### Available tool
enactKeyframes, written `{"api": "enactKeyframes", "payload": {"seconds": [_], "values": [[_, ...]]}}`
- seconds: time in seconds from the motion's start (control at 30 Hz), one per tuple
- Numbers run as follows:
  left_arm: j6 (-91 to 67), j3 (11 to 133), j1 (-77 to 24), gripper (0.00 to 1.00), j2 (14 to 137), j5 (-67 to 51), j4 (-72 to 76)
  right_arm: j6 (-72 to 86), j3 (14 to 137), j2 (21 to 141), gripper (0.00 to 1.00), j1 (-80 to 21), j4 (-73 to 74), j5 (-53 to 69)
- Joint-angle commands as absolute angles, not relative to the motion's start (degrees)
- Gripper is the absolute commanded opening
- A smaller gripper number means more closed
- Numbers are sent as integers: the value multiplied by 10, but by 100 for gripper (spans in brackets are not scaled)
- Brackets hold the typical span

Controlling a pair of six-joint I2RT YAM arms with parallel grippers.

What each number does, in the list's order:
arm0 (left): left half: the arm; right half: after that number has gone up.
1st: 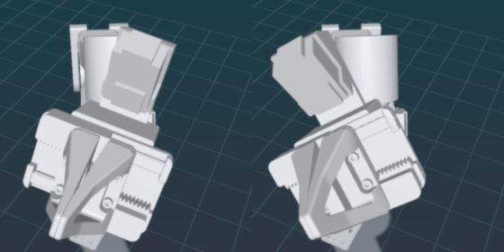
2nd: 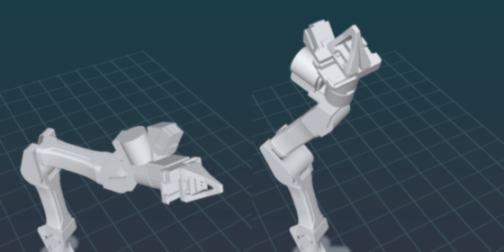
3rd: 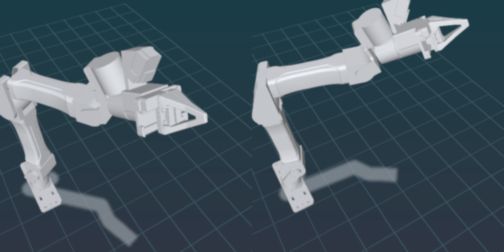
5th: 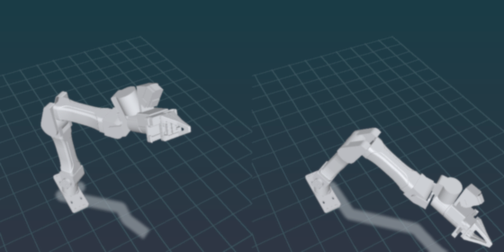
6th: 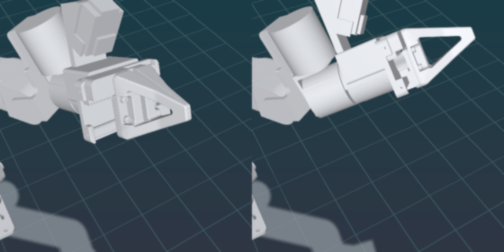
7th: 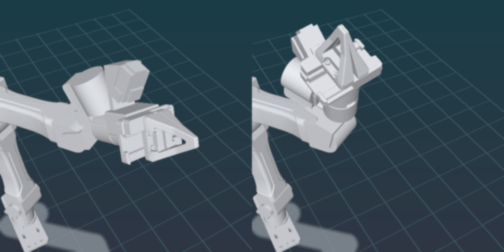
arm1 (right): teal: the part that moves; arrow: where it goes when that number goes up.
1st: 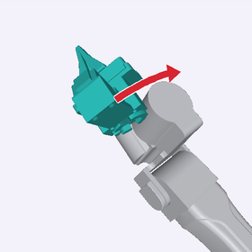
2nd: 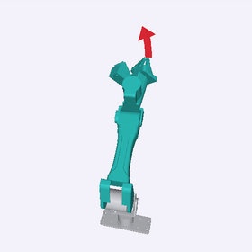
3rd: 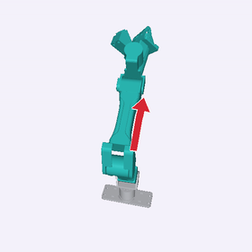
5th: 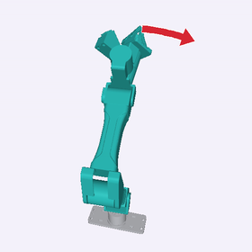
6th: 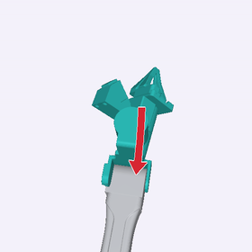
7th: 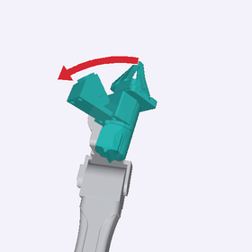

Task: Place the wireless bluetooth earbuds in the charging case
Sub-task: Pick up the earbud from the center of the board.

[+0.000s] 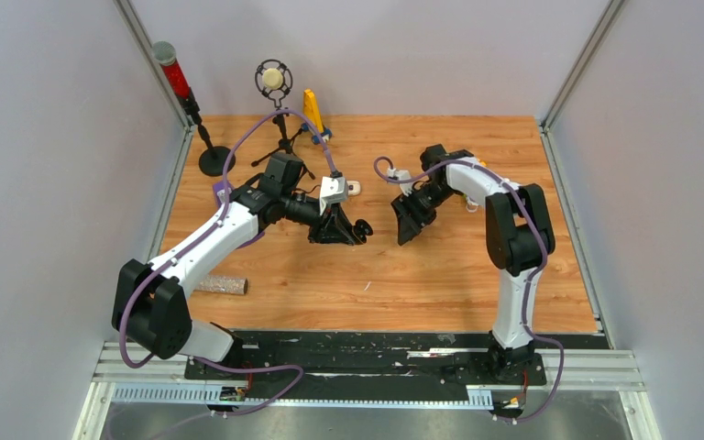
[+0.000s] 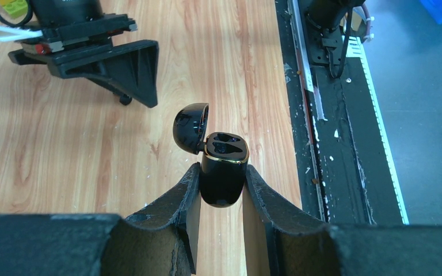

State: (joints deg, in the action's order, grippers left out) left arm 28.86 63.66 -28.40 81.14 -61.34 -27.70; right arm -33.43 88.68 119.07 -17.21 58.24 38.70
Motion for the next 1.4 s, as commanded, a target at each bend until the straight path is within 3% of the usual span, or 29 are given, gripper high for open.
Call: {"api": "enactKeyframes", "payload": {"seconds": [0.0, 0.23, 0.67, 1.37], "values": [[291, 641, -284, 0, 789, -631, -276, -345, 857, 1127, 65, -177, 606, 418], [292, 642, -284, 0, 788, -632, -276, -346, 812, 1093, 65, -177, 583, 383], [294, 639, -284, 0, 784, -633, -277, -229, 923, 1166, 65, -177, 532, 413], [298, 639, -284, 0, 784, -637, -279, -236, 817, 1136, 64, -172, 490, 346]]}}
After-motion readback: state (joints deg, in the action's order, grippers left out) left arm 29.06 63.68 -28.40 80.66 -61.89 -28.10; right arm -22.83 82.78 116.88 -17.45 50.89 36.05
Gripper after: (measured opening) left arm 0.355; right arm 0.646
